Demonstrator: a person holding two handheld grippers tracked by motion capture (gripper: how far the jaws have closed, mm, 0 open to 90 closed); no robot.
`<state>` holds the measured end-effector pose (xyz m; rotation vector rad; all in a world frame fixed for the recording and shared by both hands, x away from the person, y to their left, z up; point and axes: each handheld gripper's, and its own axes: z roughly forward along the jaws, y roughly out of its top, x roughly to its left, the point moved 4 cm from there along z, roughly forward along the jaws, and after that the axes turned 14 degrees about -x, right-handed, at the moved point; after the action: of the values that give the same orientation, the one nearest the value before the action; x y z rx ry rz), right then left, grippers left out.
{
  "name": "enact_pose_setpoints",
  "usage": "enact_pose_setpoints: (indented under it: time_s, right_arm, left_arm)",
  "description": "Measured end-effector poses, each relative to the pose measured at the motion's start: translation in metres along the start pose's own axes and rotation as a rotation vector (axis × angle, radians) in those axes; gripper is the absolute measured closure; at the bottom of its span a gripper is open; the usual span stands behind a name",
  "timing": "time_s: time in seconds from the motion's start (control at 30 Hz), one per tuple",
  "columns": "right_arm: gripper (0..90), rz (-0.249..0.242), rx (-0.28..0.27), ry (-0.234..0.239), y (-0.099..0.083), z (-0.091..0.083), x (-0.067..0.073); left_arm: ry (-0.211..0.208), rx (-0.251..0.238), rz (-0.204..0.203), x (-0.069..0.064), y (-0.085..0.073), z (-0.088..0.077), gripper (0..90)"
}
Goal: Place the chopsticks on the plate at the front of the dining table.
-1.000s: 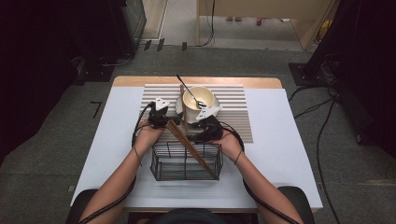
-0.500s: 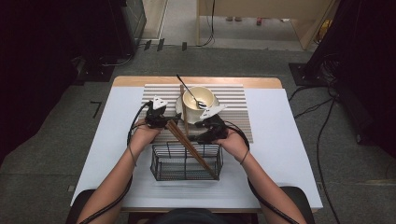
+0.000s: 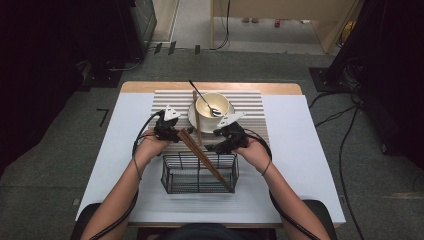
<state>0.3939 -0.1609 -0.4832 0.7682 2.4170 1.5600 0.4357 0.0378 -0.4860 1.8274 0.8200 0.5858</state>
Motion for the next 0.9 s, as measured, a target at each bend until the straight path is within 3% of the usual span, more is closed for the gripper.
enact_pose_setpoints:
  time_s: [0.53,0.9]
  right_arm:
    - [28.0,-0.020,0.020,-0.023,-0.003,-0.015,-0.007]
    - [28.0,-0.016,0.026,-0.046,-0.009,-0.029,-0.017]
  left_arm:
    - [-0.050,0.033,0.001,-0.005,-0.012,-0.013,21.8]
    - [-0.042,0.040,0.001,0.004,-0.019,-0.021,21.9]
